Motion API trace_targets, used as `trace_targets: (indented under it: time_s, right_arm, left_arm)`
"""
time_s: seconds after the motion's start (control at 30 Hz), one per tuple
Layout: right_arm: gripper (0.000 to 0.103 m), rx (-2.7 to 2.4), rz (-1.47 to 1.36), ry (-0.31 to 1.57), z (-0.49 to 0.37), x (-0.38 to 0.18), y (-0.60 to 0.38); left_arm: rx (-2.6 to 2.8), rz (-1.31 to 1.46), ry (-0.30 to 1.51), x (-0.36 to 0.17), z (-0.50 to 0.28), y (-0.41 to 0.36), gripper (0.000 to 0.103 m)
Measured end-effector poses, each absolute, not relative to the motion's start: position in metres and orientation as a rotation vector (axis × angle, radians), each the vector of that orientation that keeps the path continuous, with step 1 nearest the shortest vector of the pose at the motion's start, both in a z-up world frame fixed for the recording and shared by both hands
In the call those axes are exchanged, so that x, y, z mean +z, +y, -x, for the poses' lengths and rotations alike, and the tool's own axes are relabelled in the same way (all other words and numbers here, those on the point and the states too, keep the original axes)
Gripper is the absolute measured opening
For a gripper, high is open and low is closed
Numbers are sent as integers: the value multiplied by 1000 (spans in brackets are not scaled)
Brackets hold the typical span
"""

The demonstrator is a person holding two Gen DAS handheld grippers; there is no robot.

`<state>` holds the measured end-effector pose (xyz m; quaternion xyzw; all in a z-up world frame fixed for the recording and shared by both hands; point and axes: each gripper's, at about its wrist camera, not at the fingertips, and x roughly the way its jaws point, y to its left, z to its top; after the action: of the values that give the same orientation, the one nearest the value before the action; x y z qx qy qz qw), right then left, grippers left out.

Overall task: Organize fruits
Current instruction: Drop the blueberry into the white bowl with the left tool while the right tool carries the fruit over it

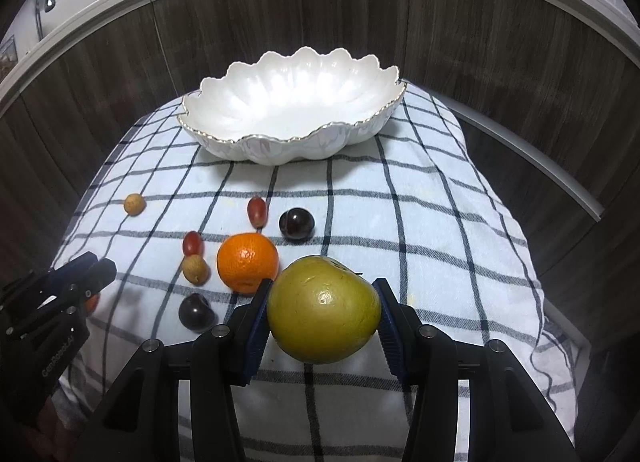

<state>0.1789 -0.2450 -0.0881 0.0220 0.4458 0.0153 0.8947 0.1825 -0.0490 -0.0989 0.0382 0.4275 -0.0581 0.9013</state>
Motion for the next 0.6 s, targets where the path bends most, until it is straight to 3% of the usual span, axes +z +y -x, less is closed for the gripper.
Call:
trace_targets:
  time_s: [0.6]
  right_arm:
    - [50,12,-41,824,-214,-51,-259]
  left_arm:
    - [-136,-76,835,-67,-214,-62,23]
